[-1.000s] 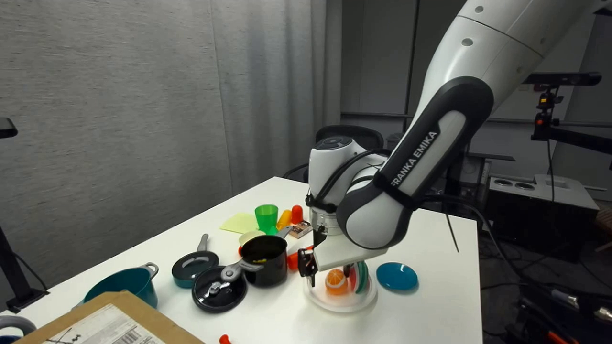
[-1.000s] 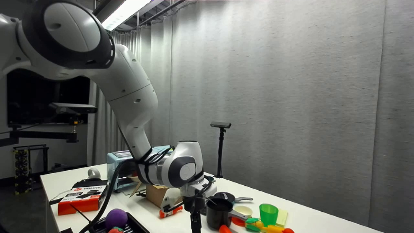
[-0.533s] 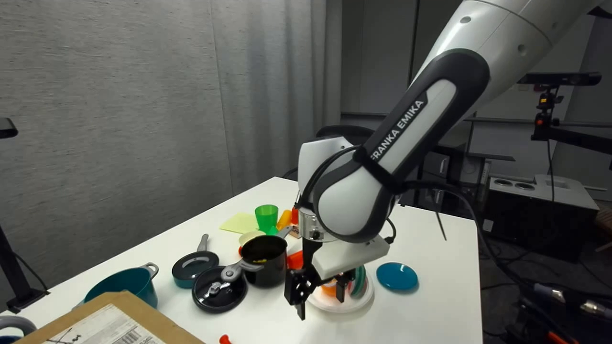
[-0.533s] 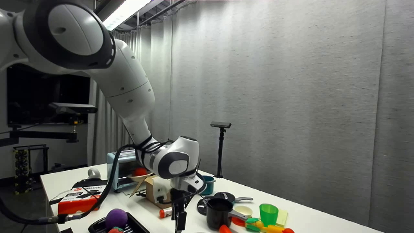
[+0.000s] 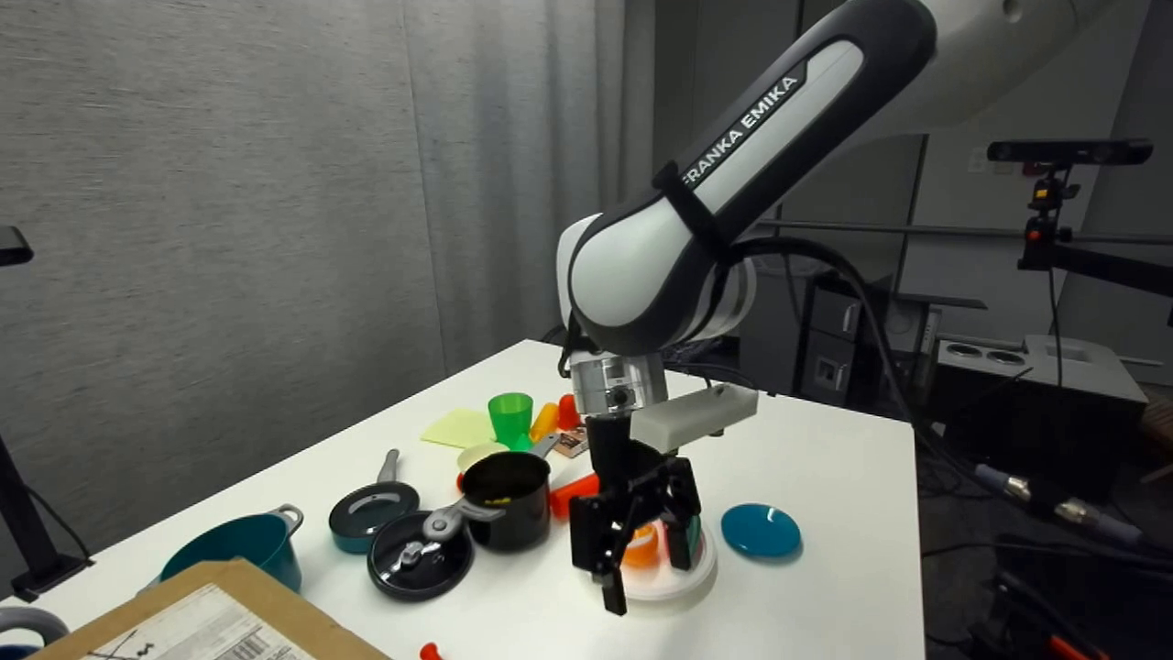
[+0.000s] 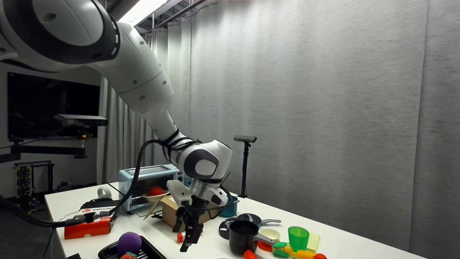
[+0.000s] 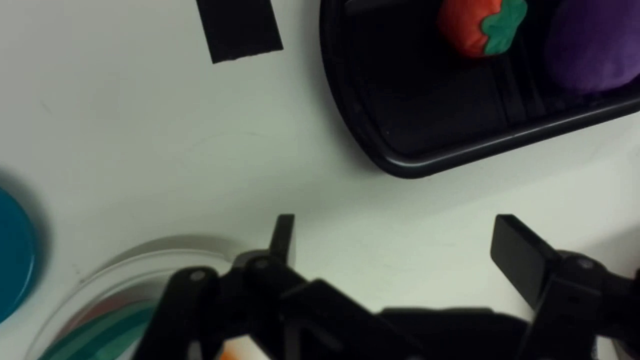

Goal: Pick the stuffed fruits on the tray and put them on the plate

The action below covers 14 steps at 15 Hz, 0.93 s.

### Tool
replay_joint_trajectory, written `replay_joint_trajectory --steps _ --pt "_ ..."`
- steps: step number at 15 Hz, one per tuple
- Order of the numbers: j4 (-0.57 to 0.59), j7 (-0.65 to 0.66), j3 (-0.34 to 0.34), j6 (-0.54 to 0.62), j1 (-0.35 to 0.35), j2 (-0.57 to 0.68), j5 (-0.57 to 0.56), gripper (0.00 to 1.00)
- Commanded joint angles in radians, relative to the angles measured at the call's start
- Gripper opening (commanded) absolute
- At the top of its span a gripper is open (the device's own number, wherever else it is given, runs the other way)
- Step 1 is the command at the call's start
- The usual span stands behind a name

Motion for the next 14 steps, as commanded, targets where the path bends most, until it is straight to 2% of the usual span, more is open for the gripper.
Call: replay_joint_trajectory --steps 1,4,5,6,14 --pt "-0.038 -0.032 0.037 0.061 0.02 0.001 0.132 1.0" --pt "-0.089 -0.068 0.084 0.133 0.053 0.0 0.203 1.0" --pt "-0.094 -0.079 0.092 0.124 0.059 0.001 0.203 1.0" --pt "-0.064 -0.035 0.067 0.1 0.063 0.012 0.172 1.0" --pt "-0.08 -0.045 0.078 0.112 0.077 0.014 0.178 1.0"
